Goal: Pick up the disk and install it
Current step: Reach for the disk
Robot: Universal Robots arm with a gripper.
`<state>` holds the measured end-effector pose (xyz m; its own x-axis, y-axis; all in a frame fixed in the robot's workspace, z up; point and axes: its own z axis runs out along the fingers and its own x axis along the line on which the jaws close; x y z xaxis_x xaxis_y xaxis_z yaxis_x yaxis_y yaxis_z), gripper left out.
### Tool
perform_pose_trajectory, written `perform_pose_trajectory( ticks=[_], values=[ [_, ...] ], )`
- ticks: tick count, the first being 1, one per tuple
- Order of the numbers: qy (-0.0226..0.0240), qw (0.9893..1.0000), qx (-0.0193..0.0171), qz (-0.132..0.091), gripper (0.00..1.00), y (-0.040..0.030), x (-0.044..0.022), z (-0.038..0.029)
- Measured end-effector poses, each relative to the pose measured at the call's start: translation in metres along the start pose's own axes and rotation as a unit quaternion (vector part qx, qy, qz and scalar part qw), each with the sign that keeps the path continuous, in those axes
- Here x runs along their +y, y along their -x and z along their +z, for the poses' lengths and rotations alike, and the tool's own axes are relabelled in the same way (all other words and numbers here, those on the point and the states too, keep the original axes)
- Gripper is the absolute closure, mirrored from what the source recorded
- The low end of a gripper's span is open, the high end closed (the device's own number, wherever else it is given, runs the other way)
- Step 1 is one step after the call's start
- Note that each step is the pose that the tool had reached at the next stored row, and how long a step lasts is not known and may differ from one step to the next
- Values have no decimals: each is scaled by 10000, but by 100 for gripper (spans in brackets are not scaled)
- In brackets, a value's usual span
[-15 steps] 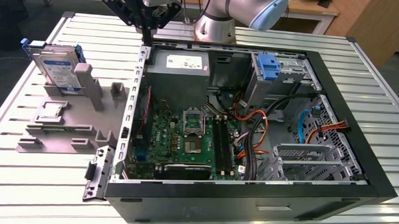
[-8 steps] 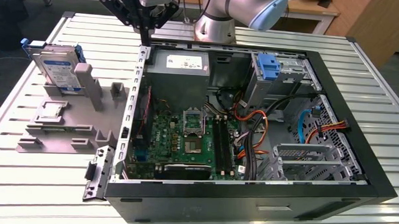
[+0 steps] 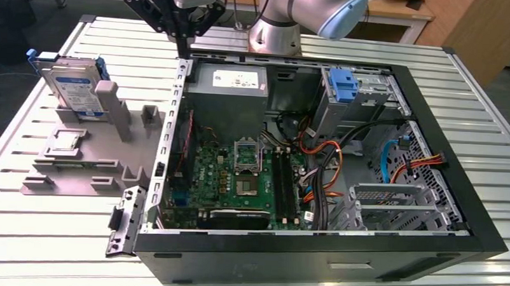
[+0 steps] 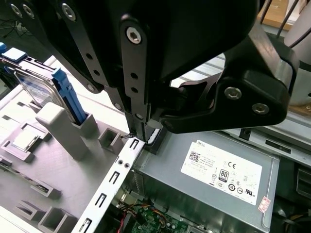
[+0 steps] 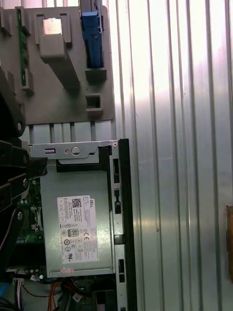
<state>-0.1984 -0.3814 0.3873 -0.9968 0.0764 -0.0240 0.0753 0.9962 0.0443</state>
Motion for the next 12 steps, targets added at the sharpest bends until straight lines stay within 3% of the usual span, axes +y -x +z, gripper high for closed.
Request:
perform_pose_trajectory(
  ticks=[12],
  values=[
    [0,10000,0,0,90,-52,-4,4]
  ],
)
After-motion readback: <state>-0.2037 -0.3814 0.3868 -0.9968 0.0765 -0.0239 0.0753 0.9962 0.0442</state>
